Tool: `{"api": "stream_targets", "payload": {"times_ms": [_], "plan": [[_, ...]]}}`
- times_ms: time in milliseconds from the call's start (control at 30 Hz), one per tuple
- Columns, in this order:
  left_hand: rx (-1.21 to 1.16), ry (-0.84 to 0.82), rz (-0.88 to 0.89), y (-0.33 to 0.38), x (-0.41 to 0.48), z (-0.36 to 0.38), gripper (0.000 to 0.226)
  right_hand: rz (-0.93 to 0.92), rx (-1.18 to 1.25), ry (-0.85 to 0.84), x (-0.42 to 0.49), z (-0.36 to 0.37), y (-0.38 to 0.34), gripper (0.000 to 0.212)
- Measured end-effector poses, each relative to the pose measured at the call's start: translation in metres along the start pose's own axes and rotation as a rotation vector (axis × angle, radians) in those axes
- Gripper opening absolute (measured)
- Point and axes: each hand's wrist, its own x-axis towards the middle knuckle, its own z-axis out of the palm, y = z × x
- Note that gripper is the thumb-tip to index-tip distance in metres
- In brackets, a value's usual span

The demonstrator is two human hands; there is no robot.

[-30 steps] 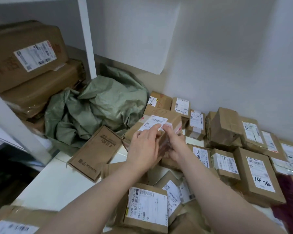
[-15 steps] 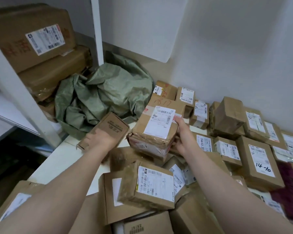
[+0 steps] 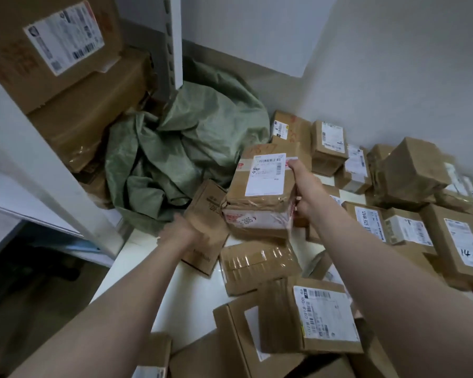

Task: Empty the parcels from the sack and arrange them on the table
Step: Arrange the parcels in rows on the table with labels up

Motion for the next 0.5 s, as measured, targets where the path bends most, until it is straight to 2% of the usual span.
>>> {"api": "stream_targets", "payload": {"times_ms": [100,200,367,433,500], "plan": [[0.035,0.063,0.057,0.004,0.002,-0.003,0.066,-0.044,-0.108,0.013,0.012,0.014,0.010,0.034],[0.087,0.099,0.111,0.008,0.000,-0.005,0.057,-0.073,-0.117,0.031,0.020,0.011,0.023,0.059],[0.145,0.146,0.183,0.021,-0.012,-0.008,0.053,-0.106,-0.231,0.314,0.028,0.005,0.020,0.083],[0.133,0.160,0.198,0.023,-0.016,-0.008,0.049,-0.073,-0.256,0.286,0.030,0.012,0.018,0.089],[0.131,0.183,0.200,0.024,-0.020,-0.012,0.045,-0.026,-0.152,0.164,0.028,0.021,0.017,0.081]]}}
